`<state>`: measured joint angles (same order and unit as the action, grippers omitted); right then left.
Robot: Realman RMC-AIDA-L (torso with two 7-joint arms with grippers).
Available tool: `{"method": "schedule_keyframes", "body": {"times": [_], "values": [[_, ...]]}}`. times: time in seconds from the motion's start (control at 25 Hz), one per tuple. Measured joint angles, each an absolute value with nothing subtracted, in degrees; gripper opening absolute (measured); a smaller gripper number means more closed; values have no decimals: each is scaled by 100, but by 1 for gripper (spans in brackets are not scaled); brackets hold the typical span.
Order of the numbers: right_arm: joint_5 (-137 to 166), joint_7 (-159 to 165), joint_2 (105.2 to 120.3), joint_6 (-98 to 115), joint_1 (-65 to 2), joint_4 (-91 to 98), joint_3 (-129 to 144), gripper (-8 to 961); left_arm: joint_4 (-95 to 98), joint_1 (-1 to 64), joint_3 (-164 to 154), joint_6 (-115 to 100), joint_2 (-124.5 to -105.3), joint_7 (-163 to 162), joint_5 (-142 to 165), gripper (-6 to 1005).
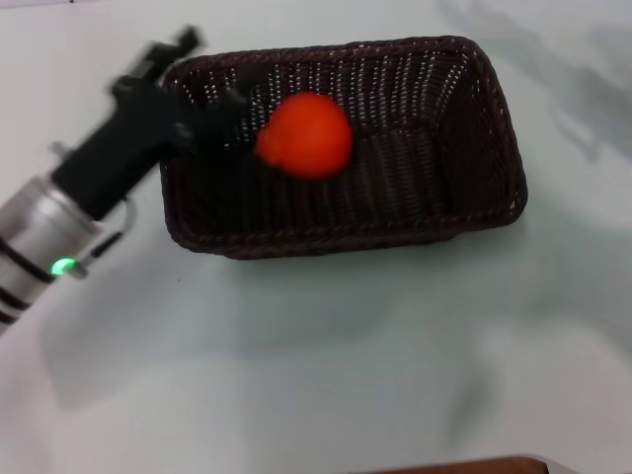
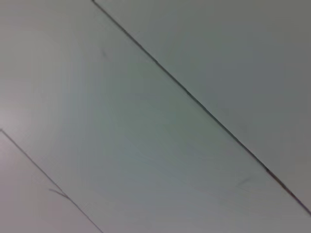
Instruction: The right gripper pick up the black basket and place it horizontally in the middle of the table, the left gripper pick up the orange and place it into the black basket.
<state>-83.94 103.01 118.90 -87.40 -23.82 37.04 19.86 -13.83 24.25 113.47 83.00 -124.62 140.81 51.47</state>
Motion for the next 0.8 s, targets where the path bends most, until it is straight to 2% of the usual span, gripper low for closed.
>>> {"method": "schedule_keyframes", "body": {"times": [0.08,0.2,0.48,0.8], "values": [[-8633,9615,11902,-8730,-2393,3410,1985,686,-1303,2201,11673,8197,-12463,14467,4772,663],[-9262,8418,11925,-8728,-2405,2723,1953,686,-1216,2021,11955,8176,-12463,14727,4504,878],[-10839,4911,11970,-9011,-2426,943,1703,686,-764,1652,13383,8052,-12448,14922,4077,900],[-11232,3138,11991,-9045,-2466,35,188,686,-749,1513,14088,7872,-12418,15010,4071,896]]}}
